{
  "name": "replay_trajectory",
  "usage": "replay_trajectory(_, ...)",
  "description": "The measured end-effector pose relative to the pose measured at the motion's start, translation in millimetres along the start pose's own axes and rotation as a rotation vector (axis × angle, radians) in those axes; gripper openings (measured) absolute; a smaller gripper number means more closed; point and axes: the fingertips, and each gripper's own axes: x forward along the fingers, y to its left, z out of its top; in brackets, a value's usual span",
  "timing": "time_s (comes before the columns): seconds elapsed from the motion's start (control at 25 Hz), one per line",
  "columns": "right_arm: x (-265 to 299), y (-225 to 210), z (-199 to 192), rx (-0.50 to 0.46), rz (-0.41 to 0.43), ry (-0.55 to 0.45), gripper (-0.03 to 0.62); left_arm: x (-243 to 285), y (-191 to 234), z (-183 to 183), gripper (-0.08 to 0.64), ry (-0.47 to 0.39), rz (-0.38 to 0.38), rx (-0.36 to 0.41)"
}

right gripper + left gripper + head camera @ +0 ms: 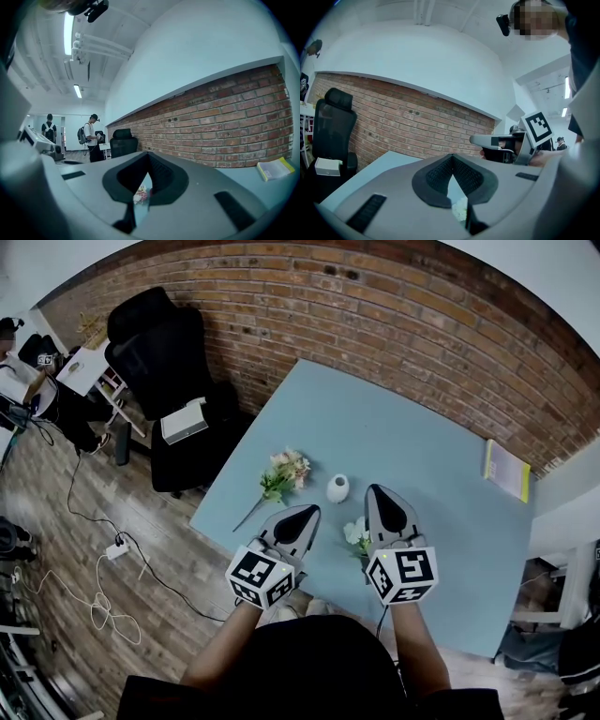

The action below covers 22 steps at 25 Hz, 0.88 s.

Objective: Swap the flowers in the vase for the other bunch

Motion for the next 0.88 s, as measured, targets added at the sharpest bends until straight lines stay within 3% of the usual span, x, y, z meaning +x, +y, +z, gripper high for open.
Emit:
replay_trajectory(0.52,14.9,-22.3,-23.5,0.036,0.059,0.052,0.012,32.7,9.1,-20.8,0.006,0.059,0.053,-0.028)
replay_trajectory(0.88,16.7,-13.4,-38.4,0.033,0.111,0.091,0.012,32.0,21.7,-31.7,0.006,0.092,0.109,-0.050)
